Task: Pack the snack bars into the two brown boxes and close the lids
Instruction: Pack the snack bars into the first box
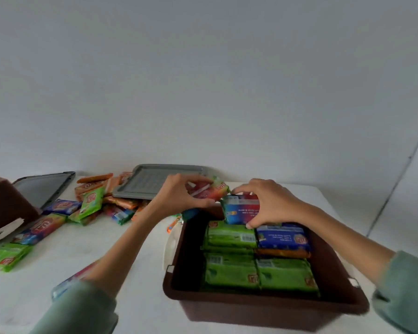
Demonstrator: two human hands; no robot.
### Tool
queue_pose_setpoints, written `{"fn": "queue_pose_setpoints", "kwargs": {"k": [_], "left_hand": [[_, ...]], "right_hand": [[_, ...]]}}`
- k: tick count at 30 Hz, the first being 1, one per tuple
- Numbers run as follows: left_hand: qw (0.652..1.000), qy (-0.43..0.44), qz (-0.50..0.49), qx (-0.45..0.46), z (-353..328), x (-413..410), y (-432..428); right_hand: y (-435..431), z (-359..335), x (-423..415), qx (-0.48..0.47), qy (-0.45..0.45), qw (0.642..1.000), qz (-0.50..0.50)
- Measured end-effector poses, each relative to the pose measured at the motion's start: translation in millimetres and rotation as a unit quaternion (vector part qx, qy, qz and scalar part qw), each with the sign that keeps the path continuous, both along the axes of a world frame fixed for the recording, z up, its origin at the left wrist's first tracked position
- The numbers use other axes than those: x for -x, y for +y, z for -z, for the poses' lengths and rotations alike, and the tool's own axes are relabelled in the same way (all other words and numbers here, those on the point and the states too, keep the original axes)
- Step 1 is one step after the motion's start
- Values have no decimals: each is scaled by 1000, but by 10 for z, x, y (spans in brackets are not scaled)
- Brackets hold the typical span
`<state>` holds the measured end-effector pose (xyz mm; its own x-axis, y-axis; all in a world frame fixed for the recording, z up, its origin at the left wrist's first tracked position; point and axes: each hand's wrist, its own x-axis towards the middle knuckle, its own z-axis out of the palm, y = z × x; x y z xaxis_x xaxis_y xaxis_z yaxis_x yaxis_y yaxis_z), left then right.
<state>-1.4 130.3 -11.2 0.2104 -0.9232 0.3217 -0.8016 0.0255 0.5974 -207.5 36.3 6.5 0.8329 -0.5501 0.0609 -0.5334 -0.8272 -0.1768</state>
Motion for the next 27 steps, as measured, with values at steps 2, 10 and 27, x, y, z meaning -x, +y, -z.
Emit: {"fn": "queue_pose_setpoints", "kwargs": {"k": [2, 10, 27], "left_hand": [[993, -9, 99, -57, 63, 213, 5], [918, -177, 263, -236, 414, 746, -48], [869, -382, 285, -130, 501, 779, -13]], "right_hand": [[-29, 56, 276, -7, 45, 999, 18], [119, 403, 732, -21, 160, 987, -5], [354, 732, 737, 15, 94, 995, 9]]}}
